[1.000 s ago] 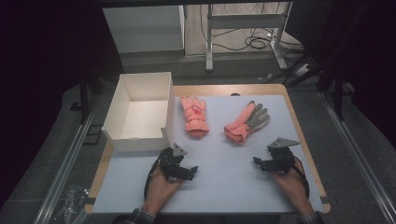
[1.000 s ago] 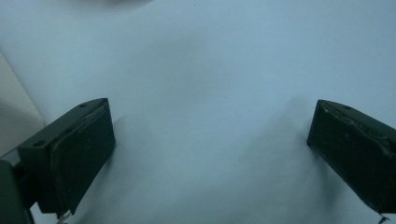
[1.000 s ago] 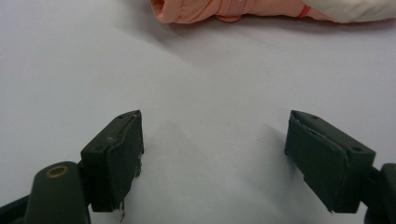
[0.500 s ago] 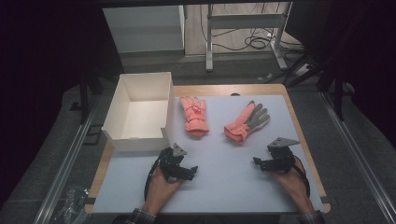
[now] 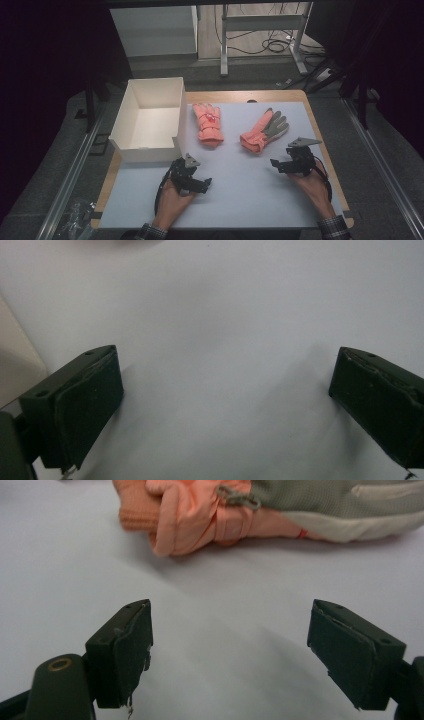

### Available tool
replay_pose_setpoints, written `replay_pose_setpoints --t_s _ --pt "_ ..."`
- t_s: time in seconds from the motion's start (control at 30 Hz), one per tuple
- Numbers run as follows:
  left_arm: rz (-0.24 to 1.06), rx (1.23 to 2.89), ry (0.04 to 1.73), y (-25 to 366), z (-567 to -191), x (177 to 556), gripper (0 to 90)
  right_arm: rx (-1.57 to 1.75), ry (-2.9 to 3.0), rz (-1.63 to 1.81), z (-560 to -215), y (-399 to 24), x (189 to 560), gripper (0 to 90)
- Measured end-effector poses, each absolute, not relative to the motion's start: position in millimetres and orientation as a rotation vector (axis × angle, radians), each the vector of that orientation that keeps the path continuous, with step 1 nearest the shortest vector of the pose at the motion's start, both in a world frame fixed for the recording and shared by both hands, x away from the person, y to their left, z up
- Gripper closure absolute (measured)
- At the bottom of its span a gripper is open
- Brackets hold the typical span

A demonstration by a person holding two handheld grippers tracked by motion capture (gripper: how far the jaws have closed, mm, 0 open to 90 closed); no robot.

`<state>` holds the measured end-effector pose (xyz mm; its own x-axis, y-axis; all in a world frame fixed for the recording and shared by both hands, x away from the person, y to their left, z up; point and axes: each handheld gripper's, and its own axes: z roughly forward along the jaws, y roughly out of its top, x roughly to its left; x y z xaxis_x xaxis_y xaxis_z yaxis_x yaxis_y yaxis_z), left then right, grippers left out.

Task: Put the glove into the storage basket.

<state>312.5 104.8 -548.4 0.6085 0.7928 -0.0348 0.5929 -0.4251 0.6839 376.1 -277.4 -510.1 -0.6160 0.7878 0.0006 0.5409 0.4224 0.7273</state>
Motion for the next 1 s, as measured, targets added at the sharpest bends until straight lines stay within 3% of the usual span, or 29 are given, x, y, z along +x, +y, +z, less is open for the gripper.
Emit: replay_pose_setpoints --t_s 1.0 --pt "0.386 2.166 1.087 104.8 -548.4 312.5 0.9 1.209 2.274 1.029 -478.0 -257.9 441.6 37.8"
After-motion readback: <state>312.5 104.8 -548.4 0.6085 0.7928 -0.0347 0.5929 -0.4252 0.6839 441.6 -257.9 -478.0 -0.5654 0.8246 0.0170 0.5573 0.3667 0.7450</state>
